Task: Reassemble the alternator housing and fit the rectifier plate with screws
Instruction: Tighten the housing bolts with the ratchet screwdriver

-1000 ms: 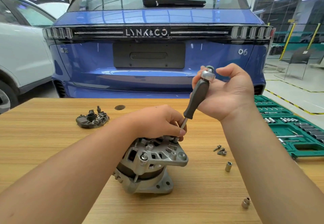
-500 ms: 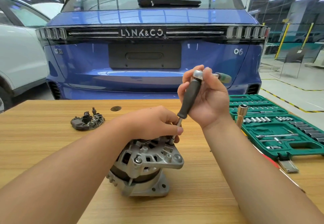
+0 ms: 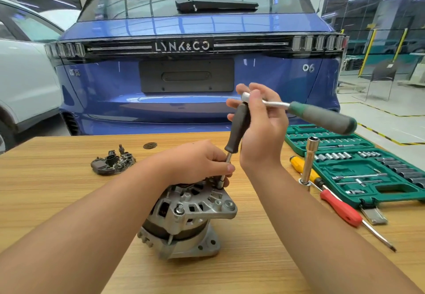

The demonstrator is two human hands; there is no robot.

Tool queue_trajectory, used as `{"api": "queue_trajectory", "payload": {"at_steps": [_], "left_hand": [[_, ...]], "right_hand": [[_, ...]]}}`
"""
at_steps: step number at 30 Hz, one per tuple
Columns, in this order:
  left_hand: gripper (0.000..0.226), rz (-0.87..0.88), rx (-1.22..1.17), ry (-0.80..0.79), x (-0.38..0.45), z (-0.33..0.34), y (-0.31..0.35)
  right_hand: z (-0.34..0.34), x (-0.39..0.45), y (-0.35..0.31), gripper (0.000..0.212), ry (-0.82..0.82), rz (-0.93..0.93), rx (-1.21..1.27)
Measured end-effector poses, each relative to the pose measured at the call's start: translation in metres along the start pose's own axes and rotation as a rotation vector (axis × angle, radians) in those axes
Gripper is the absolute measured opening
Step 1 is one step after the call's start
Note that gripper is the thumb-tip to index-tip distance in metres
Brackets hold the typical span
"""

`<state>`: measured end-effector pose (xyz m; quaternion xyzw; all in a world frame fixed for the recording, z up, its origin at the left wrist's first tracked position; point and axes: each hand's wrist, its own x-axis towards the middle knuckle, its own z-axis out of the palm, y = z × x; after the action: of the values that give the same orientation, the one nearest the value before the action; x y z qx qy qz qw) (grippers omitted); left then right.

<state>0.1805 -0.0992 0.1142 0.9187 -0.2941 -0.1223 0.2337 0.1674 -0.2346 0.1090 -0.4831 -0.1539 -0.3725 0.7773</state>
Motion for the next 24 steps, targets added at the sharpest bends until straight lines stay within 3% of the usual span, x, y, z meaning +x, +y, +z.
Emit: {"api": "queue_trajectory", "payload": {"at_steps": [2, 6, 11, 13, 15, 22, 24], "left_hand": [[0.026, 0.001, 0.013, -0.002, 0.0, 0.0, -0.001], [0.028, 0.016, 0.013, 0.002, 0.0, 0.0, -0.002], [0.03, 0.032, 0.042, -0.003, 0.0, -0.001, -0.002], [0.03, 0.02, 0.052, -0.004, -0.001, -0.002, -0.001], [0.029, 0.001, 0.057, -0.003, -0.001, -0.002, -0.001], [0.028, -0.003, 0.095, -0.009, 0.0, 0.0, 0.003], [0.029, 0.001, 0.096, -0.014, 0.001, 0.0, 0.003]], "right_hand": [[-0.004, 0.006, -0.002, 0.025, -0.02, 0.193, 0.183], [-0.015, 0.02, -0.012, 0.047, -0.226, 0.57, 0.456], [-0.02, 0.028, -0.01, 0.045, -0.33, 0.676, 0.534], [-0.019, 0.027, -0.009, 0.03, -0.347, 0.61, 0.519], [-0.019, 0.026, -0.01, 0.016, -0.324, 0.412, 0.345], [-0.008, 0.011, -0.005, 0.008, -0.014, -0.145, -0.271], [-0.006, 0.01, -0.004, 0.007, 0.015, -0.16, -0.358]]}}
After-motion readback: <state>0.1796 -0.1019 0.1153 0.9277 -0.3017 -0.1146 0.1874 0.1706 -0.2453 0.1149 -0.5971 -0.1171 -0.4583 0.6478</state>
